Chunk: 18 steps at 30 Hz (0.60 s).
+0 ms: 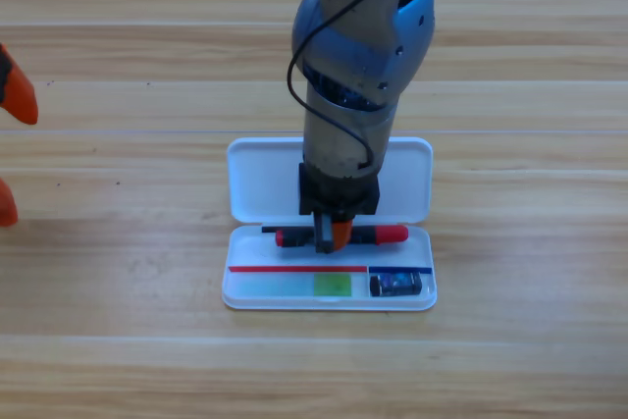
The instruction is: Clean up eraser and pencils
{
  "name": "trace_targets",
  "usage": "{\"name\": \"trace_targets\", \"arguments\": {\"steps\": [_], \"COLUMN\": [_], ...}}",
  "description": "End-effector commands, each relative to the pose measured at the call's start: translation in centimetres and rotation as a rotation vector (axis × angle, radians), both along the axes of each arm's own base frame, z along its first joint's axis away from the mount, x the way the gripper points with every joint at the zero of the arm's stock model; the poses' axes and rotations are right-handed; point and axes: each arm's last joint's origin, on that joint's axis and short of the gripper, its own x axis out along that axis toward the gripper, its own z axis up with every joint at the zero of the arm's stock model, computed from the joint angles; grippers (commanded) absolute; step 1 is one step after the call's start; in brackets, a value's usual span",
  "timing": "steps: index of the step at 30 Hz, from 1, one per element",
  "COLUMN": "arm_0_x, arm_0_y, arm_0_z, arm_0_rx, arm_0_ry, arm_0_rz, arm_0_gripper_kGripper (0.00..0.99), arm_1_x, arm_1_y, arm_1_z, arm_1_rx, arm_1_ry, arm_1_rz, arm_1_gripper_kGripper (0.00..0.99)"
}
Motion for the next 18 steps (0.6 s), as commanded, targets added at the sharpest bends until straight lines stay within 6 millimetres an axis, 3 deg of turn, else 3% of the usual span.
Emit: {"name": "trace_targets", "arguments": {"steps": [1, 2, 4, 9, 13, 18], "arm_0_x": [0.1, 0.1, 0.1, 0.1, 0.3, 2.0], "arm_0_y": [0.3, 0.3, 0.3, 0.3, 0.2, -0.6], "arm_0_z": [-0.8, -0.9, -1.0, -1.3, -1.0, 1.2], "arm_0_rx": [0.000, 0.000, -0.001, 0.000, -0.010, -0.053], "arm_0_ry": [0.024, 0.024, 0.025, 0.030, 0.013, -0.074], "arm_0_rz": [0.032, 0.035, 0.038, 0.045, 0.047, 0.082], "arm_0_gripper_kGripper": [0.990, 0.990, 0.990, 0.990, 0.990, 0.989], "arm_1_x": [-0.8, -0.8, -0.9, -2.1, -4.8, -9.2], "arm_1_y": [0.8, 0.7, 0.6, -0.4, -2.8, -8.1], "arm_1_z": [-2.6, -2.4, -1.9, 2.0, 8.3, 16.2], "arm_1_rx": [-0.065, -0.063, -0.054, -0.005, 0.117, 0.331], "arm_1_ry": [0.024, 0.020, 0.016, 0.004, 0.028, 0.096], "arm_1_rz": [-0.005, -0.013, -0.019, -0.029, -0.021, 0.003], "arm_1_gripper_kGripper": [0.626, 0.834, 0.933, 0.965, 0.973, 0.974]}}
